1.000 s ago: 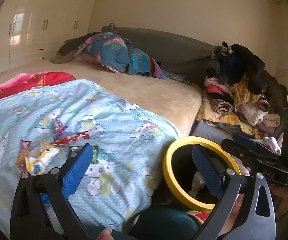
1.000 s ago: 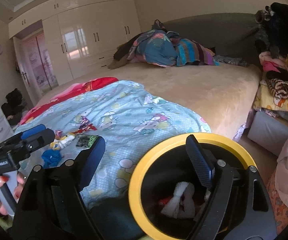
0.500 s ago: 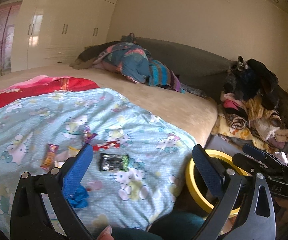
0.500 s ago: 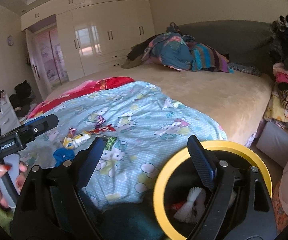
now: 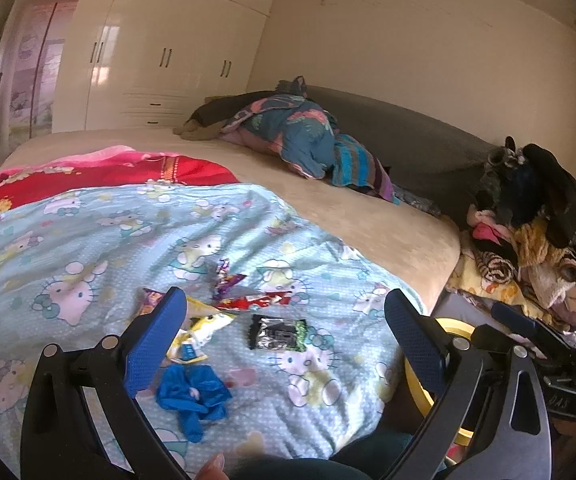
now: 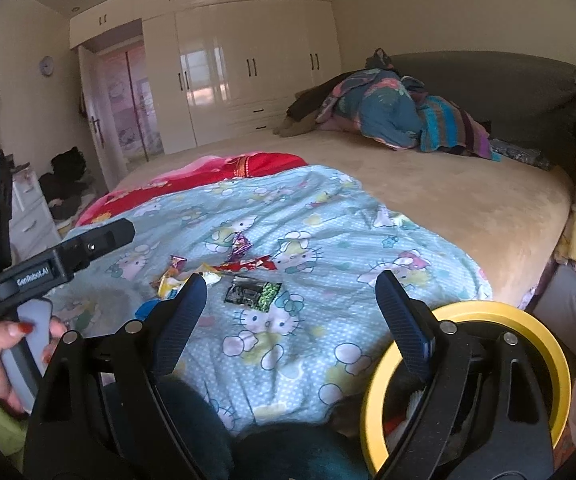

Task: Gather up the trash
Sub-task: 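Move both tools back over the blue glove and snack packet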

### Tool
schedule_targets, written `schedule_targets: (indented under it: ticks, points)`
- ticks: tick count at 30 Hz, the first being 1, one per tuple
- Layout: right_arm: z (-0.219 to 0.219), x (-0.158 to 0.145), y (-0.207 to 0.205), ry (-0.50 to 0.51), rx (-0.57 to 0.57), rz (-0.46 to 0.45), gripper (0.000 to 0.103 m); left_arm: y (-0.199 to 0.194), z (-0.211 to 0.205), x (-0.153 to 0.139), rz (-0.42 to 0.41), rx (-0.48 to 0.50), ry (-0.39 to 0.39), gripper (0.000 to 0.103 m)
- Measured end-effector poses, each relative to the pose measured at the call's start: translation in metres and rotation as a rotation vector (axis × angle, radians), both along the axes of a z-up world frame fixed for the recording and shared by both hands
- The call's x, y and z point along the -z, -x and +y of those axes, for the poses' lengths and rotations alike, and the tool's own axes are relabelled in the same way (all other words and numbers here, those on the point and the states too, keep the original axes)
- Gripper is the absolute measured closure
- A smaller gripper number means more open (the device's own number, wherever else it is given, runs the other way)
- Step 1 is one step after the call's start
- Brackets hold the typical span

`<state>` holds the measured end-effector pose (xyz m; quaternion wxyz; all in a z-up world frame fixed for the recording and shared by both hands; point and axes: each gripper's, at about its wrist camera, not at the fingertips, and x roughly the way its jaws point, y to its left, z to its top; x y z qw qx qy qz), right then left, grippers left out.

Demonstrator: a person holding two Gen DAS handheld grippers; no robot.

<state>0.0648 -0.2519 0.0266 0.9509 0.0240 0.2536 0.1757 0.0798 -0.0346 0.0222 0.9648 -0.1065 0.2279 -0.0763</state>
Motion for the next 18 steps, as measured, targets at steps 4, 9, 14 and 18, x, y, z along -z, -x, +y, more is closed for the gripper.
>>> schedule_targets:
  ticks: [4, 9, 14, 18]
  points:
    - [0.009, 0.001, -0.004, 0.003, -0.017, 0.007, 0.025, 0.000, 0.012, 0.001, 0.003, -0.027, 0.005, 0.007]
    - [0.020, 0.003, -0.008, 0.014, -0.040, 0.009, 0.025, 0.000, 0.024, 0.003, 0.010, -0.055, 0.011, 0.007]
    - [0.032, 0.005, -0.014, 0.022, -0.063, 0.017, 0.025, -0.001, 0.035, 0.005, 0.019, -0.074, 0.013, 0.007]
    - [0.045, 0.011, -0.021, 0.033, -0.083, 0.028, 0.025, -0.002, 0.048, 0.012, 0.045, -0.100, 0.009, 0.007]
